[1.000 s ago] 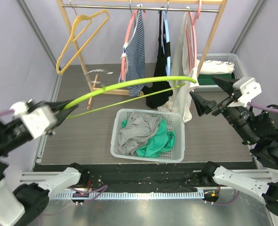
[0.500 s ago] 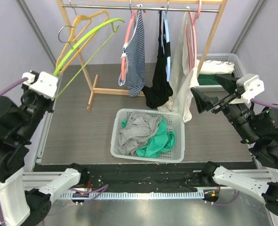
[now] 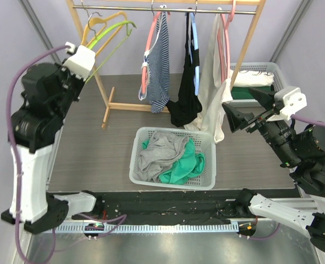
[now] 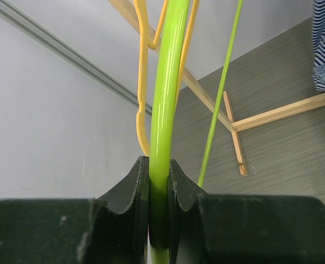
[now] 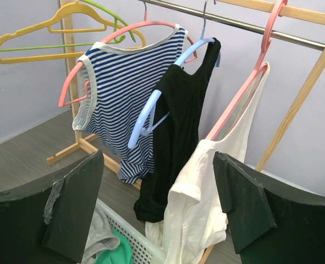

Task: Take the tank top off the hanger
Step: Place the hanger at the clothesline.

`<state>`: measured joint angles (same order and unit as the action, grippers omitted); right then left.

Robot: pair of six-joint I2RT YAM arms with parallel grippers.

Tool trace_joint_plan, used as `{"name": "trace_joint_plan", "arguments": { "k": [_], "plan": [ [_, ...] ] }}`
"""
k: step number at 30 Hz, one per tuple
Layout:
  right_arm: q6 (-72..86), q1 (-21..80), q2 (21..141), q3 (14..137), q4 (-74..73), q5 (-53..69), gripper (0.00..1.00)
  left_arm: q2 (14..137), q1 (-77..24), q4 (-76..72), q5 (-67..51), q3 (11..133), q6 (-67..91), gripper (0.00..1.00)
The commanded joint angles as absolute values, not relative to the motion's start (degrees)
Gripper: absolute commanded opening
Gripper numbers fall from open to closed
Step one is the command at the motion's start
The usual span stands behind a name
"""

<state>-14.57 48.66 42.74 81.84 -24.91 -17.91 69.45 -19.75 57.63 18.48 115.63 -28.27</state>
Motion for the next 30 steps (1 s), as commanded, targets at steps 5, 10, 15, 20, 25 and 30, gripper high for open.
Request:
{"name": "trace_joint_plan", "arguments": {
  "k": [5,10,15,20,25,30],
  "plan": [
    [-14.24,48.60,42.63,82.27,-23.29,-18.37,0.86,81.20,-19.51,55.72,22.68,127.76,-25.58,0.00],
    [-14.50,48.60,42.01,81.39,-23.64,-18.19,0.84,87.44,-19.60,57.30,21.89,134.64,-22.78,0.00],
    [-14.33,48.60,41.84,80.33,-23.82,-17.93,0.83,89.82,-19.51,54.93,23.55,136.49,-20.83,0.00],
    [-13.71,48.60,40.78,79.10,-23.82,-18.02,0.83,93.50,-19.51,54.75,25.57,139.39,-20.83,0.00],
    [-13.97,48.60,39.20,76.91,-23.56,-18.90,0.81,95.36,-19.51,54.93,25.66,140.98,-20.30,0.00],
    [-14.06,48.60,38.06,75.24,-23.64,-18.72,0.80,96.94,-19.60,53.53,26.63,141.59,-19.78,0.00]
  ]
}}
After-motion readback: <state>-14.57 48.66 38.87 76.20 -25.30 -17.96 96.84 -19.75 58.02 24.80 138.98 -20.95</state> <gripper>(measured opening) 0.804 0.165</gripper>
